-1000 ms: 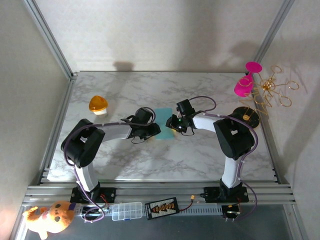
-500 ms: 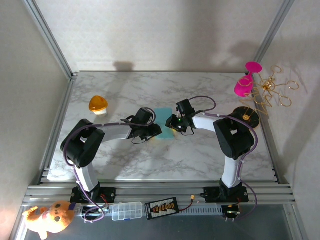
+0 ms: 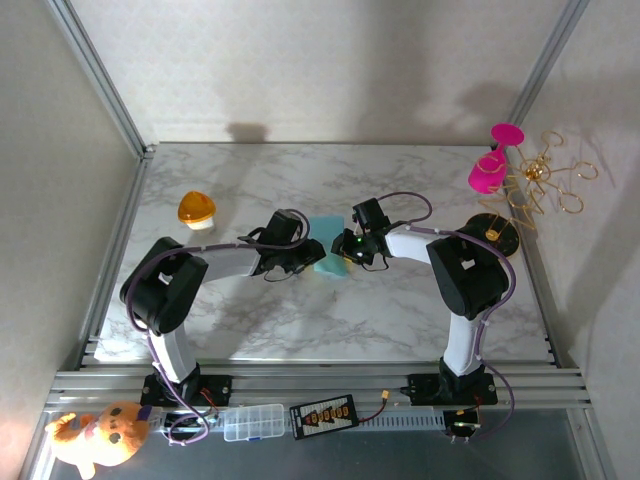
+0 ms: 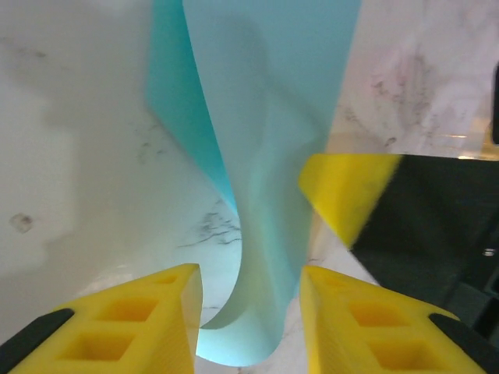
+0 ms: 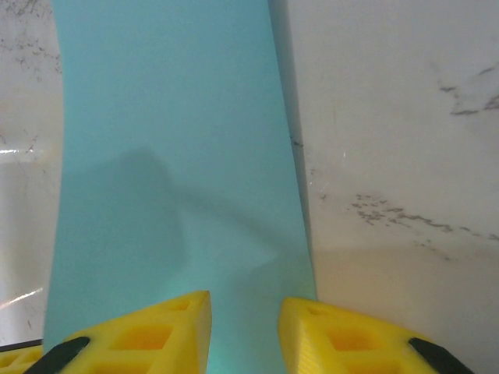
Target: Fold a paper plane with a square sheet of paper (pick it up from the middle)
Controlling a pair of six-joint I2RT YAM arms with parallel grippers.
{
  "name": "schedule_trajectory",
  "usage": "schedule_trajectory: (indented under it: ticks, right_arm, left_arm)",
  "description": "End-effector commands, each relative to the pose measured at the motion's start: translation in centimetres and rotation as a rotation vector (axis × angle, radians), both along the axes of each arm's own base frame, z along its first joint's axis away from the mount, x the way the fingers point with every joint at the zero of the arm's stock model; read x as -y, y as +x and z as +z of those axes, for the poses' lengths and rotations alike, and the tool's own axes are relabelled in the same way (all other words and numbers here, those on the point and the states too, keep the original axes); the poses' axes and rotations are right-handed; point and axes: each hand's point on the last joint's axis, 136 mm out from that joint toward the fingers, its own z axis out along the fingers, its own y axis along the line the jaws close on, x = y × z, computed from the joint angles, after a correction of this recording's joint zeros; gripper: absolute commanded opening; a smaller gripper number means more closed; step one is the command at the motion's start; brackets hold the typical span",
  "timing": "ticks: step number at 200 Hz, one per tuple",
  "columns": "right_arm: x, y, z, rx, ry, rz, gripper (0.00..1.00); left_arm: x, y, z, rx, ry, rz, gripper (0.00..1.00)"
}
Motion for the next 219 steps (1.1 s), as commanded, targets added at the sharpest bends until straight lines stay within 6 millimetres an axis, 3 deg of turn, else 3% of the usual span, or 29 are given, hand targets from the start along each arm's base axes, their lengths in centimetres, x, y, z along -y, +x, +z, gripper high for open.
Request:
schedule_trajectory:
  ticks: [1, 61, 125, 176, 201, 219]
  right_arm:
    - [3.2, -4.2, -6.4, -0.181, -0.171, -0.003, 0.33]
    - [3.2, -4.1, -6.3, -0.177, -0.167, -0.001, 0.33]
    - [2.7, -3.1, -4.8, -0.130, -0.155, 0.007, 0.35]
    - [2.5, -1.9, -3.3, -0.072, -0.137, 0.018, 0.38]
    - [2.1, -0.6, -1.2, 0.016, -0.114, 0.037, 0.42]
    - [1.4, 0.8, 1.9, 0.143, -0.076, 0.077, 0.48]
  left_arm:
    - [0.2, 0.8, -0.2, 0.002, -0.038, 0.006, 0.37]
    - [-0.6, 2.0, -1.4, -0.012, -0.006, 0.022, 0.37]
    - [-0.4, 2.9, -1.7, -0.021, -0.005, 0.044, 0.23]
    - [-0.8, 3.8, -1.7, -0.026, -0.040, 0.089, 0.18]
    - [-1.0, 3.9, -1.7, -0.034, -0.049, 0.109, 0.08]
    - [-1.1, 3.8, -1.7, -0.042, -0.055, 0.122, 0.03]
